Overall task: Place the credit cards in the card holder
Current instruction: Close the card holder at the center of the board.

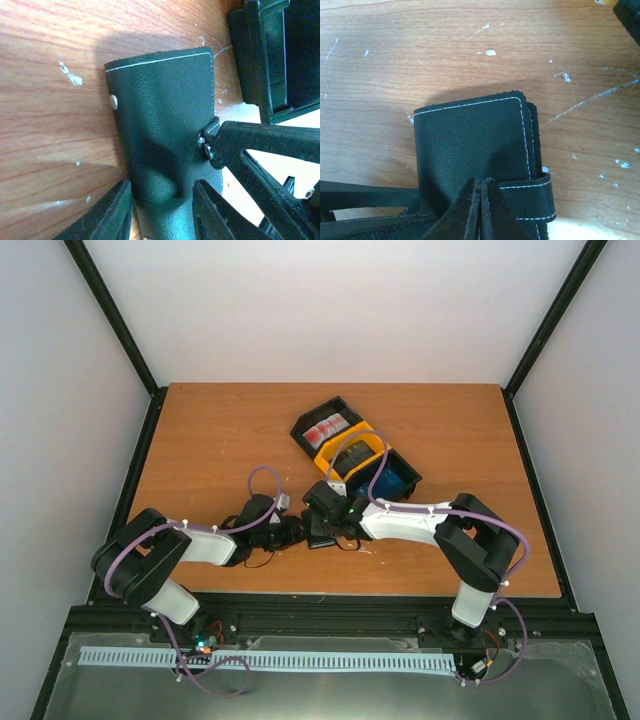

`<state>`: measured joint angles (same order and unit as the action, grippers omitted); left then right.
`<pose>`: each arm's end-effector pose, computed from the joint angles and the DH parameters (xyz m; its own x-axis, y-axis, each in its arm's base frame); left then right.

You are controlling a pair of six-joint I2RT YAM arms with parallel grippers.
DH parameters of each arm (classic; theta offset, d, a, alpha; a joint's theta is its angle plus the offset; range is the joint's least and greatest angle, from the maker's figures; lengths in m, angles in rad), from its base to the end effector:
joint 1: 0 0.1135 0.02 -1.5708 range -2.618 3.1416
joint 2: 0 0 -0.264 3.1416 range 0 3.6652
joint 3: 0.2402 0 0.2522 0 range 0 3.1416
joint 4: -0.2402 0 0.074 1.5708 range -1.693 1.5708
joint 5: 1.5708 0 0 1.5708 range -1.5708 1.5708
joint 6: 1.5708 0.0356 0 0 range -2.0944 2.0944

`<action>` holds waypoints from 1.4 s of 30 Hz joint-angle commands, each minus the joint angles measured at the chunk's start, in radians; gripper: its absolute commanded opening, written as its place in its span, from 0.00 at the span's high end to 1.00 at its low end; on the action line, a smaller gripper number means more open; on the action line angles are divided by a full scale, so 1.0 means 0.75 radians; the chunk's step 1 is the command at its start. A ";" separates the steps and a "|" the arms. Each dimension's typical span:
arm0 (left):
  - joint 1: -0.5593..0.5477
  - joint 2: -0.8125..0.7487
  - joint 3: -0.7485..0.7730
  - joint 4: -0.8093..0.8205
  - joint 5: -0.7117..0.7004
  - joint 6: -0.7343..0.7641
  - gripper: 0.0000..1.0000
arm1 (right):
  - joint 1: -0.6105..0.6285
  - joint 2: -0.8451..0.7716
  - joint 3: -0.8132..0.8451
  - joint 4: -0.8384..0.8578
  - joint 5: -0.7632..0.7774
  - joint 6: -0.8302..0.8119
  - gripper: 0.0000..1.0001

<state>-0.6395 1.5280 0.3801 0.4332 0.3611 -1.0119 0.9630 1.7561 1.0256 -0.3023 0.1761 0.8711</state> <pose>0.1891 -0.1563 0.1082 -0.9337 -0.2940 -0.2042 -0.0363 0.6452 -0.7631 0.2033 0.2813 0.1606 -0.8949 0.0325 -0.4451 -0.1123 0.9488 0.2951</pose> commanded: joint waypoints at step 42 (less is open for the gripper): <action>0.000 0.068 -0.056 -0.210 -0.062 0.003 0.64 | 0.029 0.021 0.077 -0.001 0.040 -0.021 0.90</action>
<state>-0.6395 1.5360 0.3782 0.4446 0.3622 -1.0119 0.9760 1.7893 1.0519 -0.2962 0.1944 0.8684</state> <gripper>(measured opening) 0.361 0.082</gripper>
